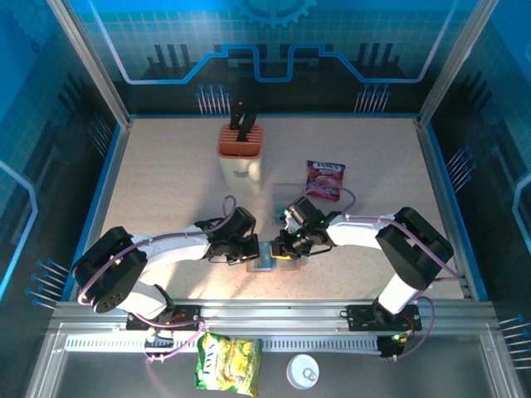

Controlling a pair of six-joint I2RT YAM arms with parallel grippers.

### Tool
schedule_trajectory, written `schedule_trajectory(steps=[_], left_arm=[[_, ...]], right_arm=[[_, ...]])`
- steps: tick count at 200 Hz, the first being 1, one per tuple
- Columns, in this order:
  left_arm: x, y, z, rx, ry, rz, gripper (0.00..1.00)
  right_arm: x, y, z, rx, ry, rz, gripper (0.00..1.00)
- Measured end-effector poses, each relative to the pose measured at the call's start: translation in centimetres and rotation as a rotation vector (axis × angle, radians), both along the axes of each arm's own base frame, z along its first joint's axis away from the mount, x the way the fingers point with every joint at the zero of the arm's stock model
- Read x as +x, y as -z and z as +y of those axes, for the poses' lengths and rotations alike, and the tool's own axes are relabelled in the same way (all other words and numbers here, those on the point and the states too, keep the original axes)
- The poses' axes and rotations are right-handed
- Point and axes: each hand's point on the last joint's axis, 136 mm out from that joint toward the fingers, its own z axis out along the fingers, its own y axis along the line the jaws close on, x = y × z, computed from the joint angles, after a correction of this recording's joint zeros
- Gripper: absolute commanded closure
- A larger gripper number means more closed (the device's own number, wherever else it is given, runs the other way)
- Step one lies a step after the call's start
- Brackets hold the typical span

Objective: Take the credit cards out of the card holder

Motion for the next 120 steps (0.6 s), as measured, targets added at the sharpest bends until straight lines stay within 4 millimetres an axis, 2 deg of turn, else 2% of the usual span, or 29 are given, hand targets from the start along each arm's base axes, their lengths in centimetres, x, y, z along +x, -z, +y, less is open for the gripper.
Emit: schedule_trajectory(steps=[120], left_arm=[[-0.01,0.0,0.01,0.0,0.0,0.0,0.96]], right_arm=[[0.01,0.45,0.29,0.047,0.018,0.025,0.82]])
